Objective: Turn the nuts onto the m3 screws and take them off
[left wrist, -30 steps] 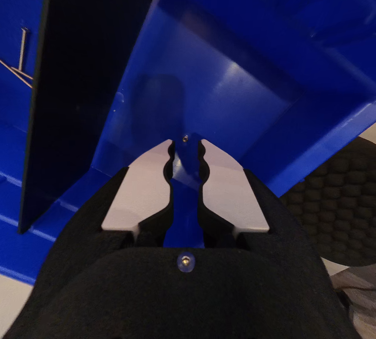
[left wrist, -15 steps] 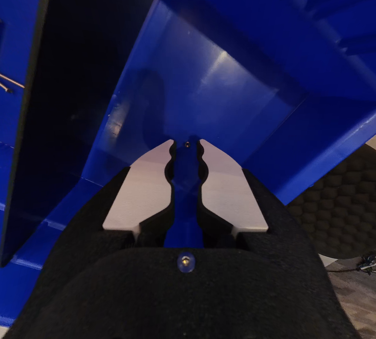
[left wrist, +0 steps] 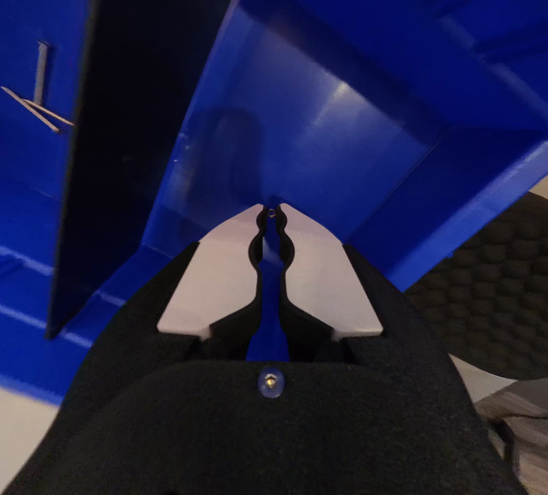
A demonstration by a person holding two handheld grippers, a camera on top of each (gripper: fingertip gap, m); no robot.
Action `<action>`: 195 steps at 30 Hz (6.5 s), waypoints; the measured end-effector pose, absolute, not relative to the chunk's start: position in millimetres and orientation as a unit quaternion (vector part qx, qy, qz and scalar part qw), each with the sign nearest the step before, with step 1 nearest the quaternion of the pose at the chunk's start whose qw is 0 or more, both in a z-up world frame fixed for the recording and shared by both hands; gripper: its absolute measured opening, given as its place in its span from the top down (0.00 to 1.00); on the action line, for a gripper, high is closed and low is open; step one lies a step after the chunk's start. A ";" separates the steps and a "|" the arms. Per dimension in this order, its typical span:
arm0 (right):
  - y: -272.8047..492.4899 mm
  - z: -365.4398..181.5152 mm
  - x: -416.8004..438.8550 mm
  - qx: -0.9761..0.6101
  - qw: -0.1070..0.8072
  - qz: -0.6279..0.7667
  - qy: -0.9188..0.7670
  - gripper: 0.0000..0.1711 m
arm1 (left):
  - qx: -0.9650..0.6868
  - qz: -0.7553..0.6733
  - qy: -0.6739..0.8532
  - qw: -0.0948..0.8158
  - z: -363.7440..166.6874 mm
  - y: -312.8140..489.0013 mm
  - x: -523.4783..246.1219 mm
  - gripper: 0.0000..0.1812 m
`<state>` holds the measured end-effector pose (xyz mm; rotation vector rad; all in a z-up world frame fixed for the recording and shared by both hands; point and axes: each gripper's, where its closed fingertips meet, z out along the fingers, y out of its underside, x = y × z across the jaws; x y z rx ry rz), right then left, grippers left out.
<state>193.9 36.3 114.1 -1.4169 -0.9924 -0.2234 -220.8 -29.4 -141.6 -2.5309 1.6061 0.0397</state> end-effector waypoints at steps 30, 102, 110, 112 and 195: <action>26.6 145.5 253.1 -0.647 0.667 -0.064 -0.364 0.70 | -0.659 -0.047 0.748 0.067 -154.1 -23.2 114.1 0.97; 58.5 83.0 209.4 -0.682 0.589 -0.093 -0.424 0.70 | -0.909 -0.021 0.329 0.256 -50.0 133.2 -177.5 0.98; -7.8 103.4 127.0 -0.594 0.588 0.293 -0.465 0.72 | -0.726 -0.366 0.414 0.409 73.1 19.4 33.2 0.99; -23.6 116.4 120.0 -0.564 0.583 0.368 -0.454 0.74 | -0.684 -0.443 0.426 0.393 85.9 -9.9 66.3 0.99; -30.9 -163.0 104.8 -0.725 0.096 0.085 -0.676 0.96 | -0.724 -0.421 0.384 0.389 61.7 9.8 26.3 0.99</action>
